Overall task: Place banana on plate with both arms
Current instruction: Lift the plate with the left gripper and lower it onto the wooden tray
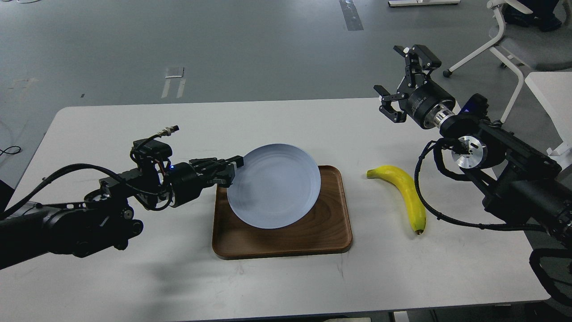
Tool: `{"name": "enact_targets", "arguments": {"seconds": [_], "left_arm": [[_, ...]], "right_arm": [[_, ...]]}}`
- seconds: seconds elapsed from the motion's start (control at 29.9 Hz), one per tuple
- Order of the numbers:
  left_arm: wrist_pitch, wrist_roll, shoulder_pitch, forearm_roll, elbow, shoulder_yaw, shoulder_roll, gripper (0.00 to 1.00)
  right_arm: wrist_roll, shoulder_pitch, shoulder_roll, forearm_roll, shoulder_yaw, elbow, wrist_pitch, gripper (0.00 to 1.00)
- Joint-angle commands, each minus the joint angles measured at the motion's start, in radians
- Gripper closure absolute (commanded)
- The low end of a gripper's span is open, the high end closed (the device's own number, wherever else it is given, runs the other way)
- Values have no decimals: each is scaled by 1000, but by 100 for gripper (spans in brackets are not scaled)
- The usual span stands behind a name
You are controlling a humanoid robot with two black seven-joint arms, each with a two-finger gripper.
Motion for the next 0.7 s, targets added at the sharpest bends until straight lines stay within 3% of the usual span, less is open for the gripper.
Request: {"name": "enact_targets", "arguments": {"seconds": [0.0, 0.1, 0.64, 0.67], "left_arm": [[0, 4, -2, -1, 154, 47, -140, 100], [-2, 2, 0, -1, 200, 53, -196, 100], [3, 1, 7, -3, 202, 102, -174, 100], [4, -1, 6, -3, 200, 102, -173, 93]], "right_arm": [[0, -10, -29, 1, 14, 15, 0, 0], [0, -22, -31, 1, 33, 24, 0, 0], [0, -36, -45, 2, 42, 32, 0, 0], [0, -36, -43, 2, 42, 32, 0, 0]]}}
